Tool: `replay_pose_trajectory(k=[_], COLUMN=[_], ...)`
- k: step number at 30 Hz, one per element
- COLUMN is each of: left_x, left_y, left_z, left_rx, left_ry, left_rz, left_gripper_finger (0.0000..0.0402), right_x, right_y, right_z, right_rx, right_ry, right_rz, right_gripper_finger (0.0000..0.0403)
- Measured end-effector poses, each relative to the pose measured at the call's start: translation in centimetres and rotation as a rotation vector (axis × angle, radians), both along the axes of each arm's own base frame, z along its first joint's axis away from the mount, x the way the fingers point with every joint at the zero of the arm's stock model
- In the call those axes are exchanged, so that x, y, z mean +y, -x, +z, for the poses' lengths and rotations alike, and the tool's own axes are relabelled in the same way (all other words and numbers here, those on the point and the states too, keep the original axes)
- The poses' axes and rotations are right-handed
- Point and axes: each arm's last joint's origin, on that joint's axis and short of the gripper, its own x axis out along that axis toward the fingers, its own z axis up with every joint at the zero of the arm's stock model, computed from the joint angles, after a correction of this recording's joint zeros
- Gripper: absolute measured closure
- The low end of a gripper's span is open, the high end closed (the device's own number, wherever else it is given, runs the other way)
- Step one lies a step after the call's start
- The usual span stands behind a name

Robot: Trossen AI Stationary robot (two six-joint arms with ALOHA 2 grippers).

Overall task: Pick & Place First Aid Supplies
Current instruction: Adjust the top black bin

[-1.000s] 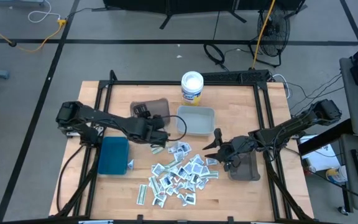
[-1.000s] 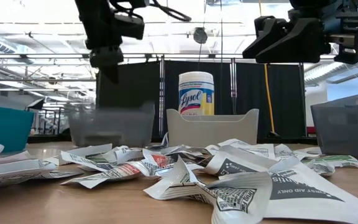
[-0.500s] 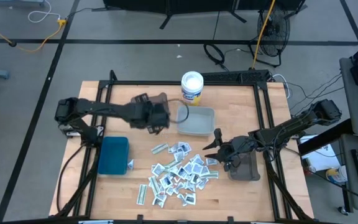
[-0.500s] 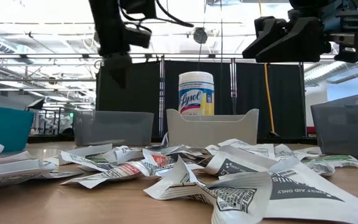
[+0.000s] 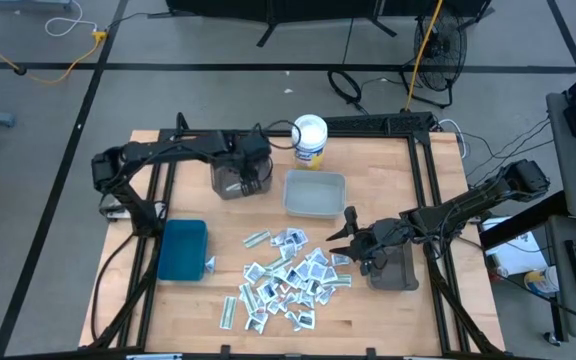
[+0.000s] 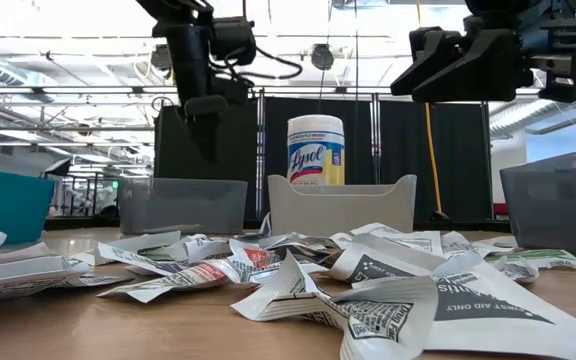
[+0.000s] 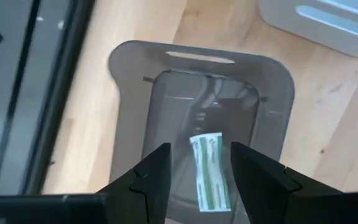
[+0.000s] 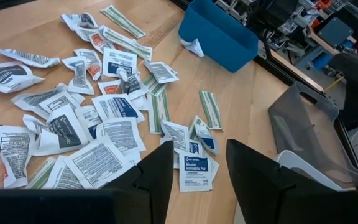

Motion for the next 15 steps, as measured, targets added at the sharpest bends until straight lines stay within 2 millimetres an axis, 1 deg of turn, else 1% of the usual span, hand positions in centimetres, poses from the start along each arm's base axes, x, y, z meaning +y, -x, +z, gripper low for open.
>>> replay_pose_trajectory(k=[4, 9, 15], left_x=[0.4, 0.9, 1.1], left_y=[-0.5, -1.2, -1.5], left_z=[-0.4, -1.9, -2.8], left_rx=[-0.024, -0.007, 0.005], left_ry=[0.019, 0.064, 0.101], left_rz=[-0.044, -0.067, -0.082], left_gripper_finger=[0.0231, 0.0231, 0.0231], right_x=[0.0, 0.0, 0.0], right_y=[0.0, 0.0, 0.0], right_z=[0.0, 0.0, 0.0], right_rx=[0.000, 0.001, 0.004], right_ry=[0.003, 0.003, 0.004], right_rz=[0.001, 0.001, 0.001], right_gripper_finger=[0.0261, 0.0261, 0.0261])
